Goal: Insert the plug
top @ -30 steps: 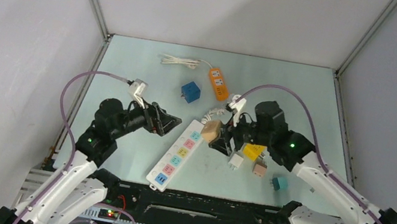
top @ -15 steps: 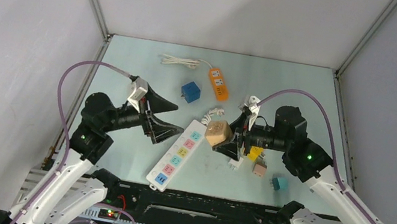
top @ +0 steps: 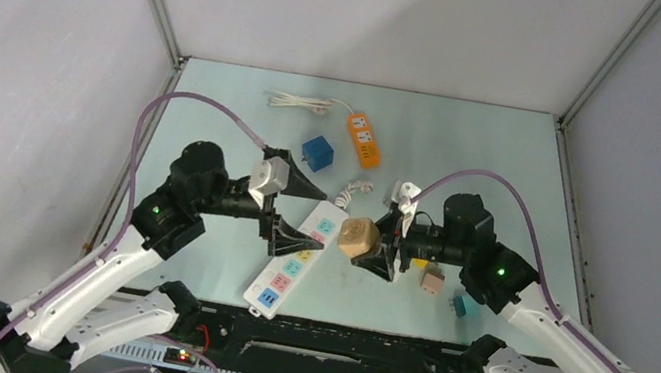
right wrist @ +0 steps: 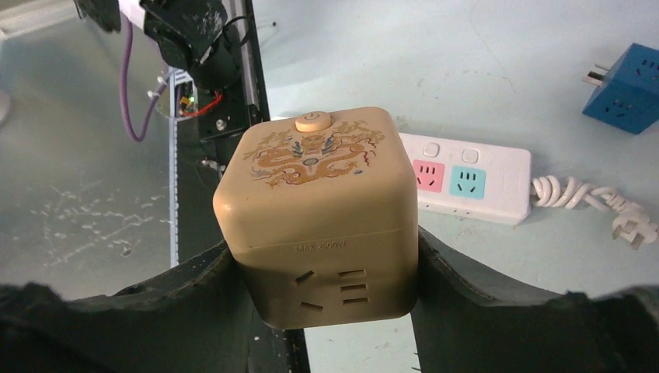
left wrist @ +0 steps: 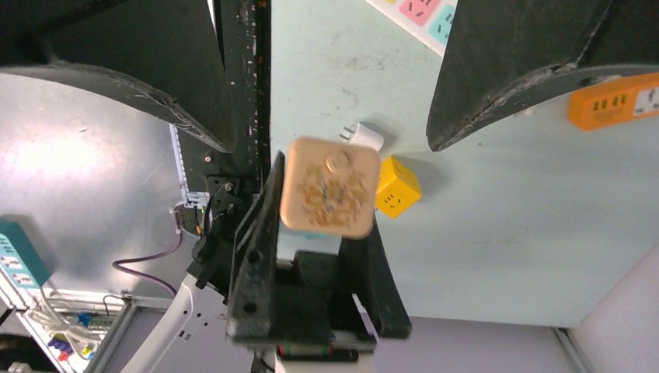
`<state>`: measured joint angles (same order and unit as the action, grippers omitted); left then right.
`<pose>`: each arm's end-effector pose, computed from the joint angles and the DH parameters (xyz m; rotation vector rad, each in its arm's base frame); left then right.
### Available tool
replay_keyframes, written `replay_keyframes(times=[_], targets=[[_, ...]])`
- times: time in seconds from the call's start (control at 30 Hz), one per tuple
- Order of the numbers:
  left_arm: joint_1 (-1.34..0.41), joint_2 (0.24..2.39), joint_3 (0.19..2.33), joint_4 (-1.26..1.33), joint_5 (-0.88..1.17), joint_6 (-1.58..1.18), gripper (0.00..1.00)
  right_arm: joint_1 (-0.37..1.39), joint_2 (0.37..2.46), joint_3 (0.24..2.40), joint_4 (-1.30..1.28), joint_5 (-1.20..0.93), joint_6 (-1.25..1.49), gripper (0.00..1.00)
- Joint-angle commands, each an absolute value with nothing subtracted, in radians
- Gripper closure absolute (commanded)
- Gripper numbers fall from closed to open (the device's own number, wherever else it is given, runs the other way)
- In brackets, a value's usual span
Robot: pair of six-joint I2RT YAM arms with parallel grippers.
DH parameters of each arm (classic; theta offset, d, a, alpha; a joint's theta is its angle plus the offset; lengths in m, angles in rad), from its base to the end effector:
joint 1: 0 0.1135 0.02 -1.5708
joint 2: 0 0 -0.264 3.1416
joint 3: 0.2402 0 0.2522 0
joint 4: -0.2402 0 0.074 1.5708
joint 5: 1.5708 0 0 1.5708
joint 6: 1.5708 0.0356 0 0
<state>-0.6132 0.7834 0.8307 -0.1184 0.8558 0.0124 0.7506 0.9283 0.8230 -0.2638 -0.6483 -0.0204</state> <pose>0.1251 -0.1209 0.3644 1.1450 1.3202 -1.1440 0.1369 0.1570 0.3218 -1.1622 1.6564 1.1014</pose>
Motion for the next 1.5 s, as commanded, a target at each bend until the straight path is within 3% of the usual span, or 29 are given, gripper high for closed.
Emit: replay_keyframes(times=[0.0,0.33,0.83,1.13,1.3,1.4,1.47], targets=[[-0.684,0.855,0.990,-0.305,0.792,0.203,0.05,0.834,0.872,0.785,-0.168,-0.559,-0.172,1.00],[-0.886,1.043,1.173,-0.627,0.569,0.378,0.09,0.941,0.864,0.770,-0.156,-0.434,-0.237,1.00],[-0.972,1.050,1.089,-0.426,0.508,0.379,0.26,0.963,0.870,0.771,-0.141,-0.404,-0.218,1.00],[-0.976,1.067,1.080,-0.439,0.533,0.398,0.36,0.963,0.864,0.771,-0.127,-0.367,-0.202,1.00],[-0.976,1.073,1.076,-0.448,0.514,0.403,0.25,0.962,0.860,0.771,-0.117,-0.348,-0.195,1.00],[-0.976,1.069,1.060,-0.426,0.509,0.405,0.26,0.963,0.857,0.770,-0.119,-0.346,-0.195,1.00],[-0.976,1.068,1.056,-0.414,0.514,0.407,0.34,0.962,0.856,0.771,-0.120,-0.344,-0.197,1.00]])
